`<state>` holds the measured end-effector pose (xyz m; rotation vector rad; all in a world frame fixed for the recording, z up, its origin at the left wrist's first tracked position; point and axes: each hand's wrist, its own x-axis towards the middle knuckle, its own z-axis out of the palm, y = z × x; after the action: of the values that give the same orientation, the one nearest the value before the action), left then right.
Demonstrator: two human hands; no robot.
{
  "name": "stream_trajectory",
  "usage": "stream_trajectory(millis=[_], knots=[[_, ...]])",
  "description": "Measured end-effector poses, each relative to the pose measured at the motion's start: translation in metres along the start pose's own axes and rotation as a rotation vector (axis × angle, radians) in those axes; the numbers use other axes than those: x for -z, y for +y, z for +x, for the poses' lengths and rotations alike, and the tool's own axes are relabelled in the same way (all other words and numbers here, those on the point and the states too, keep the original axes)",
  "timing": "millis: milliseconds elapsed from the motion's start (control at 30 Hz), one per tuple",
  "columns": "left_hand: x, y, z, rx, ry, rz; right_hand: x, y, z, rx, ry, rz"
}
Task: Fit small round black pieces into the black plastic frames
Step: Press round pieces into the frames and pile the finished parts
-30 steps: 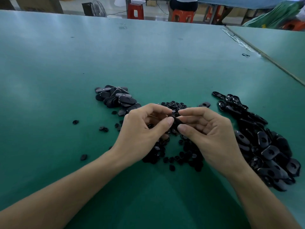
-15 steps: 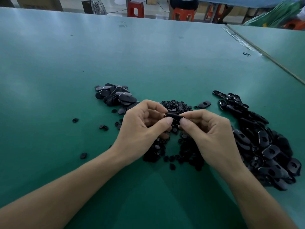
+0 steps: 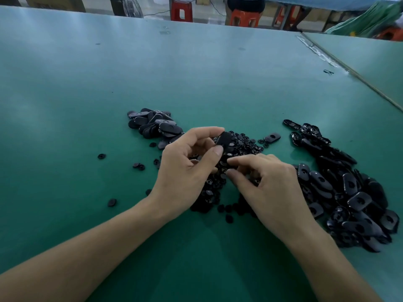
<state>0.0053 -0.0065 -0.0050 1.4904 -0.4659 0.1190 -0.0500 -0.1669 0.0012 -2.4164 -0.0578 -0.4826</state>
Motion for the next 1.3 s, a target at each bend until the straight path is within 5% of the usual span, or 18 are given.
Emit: stream_trajectory(millis=[200,833,1300], knots=[[-0.0016,-0.0016,0.0014,0.065,-0.011,-0.095,-0.0005,-0.0018,0.0005,0.084,-0.148,-0.194],[-0.0003,-0.0056,0.0023,0.162,0.022,-0.094,-0.0031,-0.0067,0.0015,-0.003,-0.198,-0.19],[0.0019,-0.0055,-0.0001,0.147,-0.001,-0.067,-0.0005,-0.0069,0.0016,-0.045,0.167,0.197]])
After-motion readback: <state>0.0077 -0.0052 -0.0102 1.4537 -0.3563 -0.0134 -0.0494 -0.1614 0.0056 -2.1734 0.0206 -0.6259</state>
